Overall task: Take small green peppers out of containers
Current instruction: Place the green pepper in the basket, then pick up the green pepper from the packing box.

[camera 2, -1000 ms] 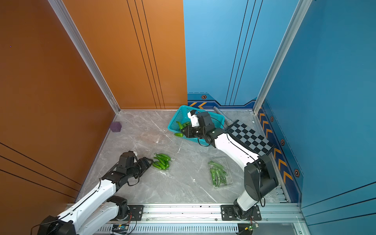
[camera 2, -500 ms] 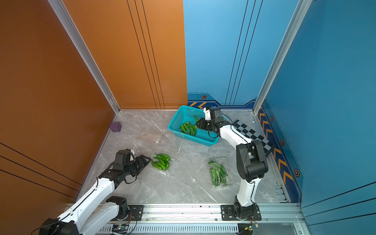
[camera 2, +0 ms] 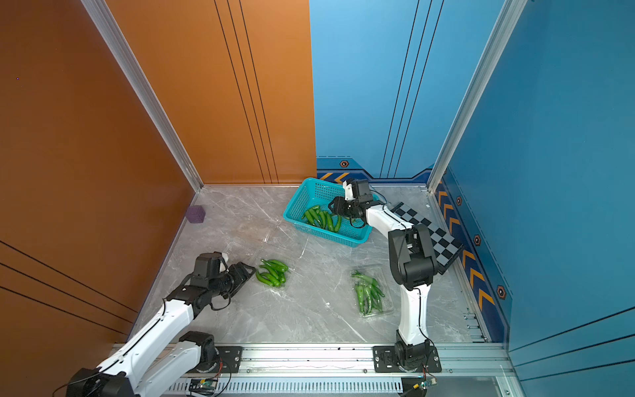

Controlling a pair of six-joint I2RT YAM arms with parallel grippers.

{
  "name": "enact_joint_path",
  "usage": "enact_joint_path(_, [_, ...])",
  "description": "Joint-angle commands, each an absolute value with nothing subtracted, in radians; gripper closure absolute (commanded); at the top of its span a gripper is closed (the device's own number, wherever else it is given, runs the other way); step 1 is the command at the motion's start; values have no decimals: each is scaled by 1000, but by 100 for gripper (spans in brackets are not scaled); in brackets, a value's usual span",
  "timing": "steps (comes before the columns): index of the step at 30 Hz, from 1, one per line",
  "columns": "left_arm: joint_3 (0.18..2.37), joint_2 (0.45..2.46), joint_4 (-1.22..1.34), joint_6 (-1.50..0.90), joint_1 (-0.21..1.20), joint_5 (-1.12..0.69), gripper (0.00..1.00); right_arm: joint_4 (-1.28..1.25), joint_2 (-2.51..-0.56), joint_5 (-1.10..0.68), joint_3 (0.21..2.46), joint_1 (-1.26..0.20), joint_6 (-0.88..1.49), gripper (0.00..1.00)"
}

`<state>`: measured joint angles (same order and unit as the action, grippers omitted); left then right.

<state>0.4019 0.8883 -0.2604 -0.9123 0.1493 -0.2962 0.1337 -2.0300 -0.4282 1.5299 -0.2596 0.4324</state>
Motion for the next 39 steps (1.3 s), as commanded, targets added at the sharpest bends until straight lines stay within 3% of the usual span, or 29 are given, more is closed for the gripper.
enact_joint_path(1, [428,889,-278,-894,139,-317,31,188,-1903,-350,1503,-271,369,40])
enact_joint_path(9, [428,876,-285,-896,138,-325,31,411,-1744,-314,1459,-506,233,45])
enact_joint_path(18, [419,877,-289,-887,132,-333,31,530,-1828,-200,1465,-805,155,45])
enact_joint_path(27, [398,855,-288,-887,125,-336,31,549,-1983,-169,1530,-908,137,46])
enact_joint_path(39, [378,852,-264,-885,106,-361,31,552,-2106,-165,1597,-920,129,47])
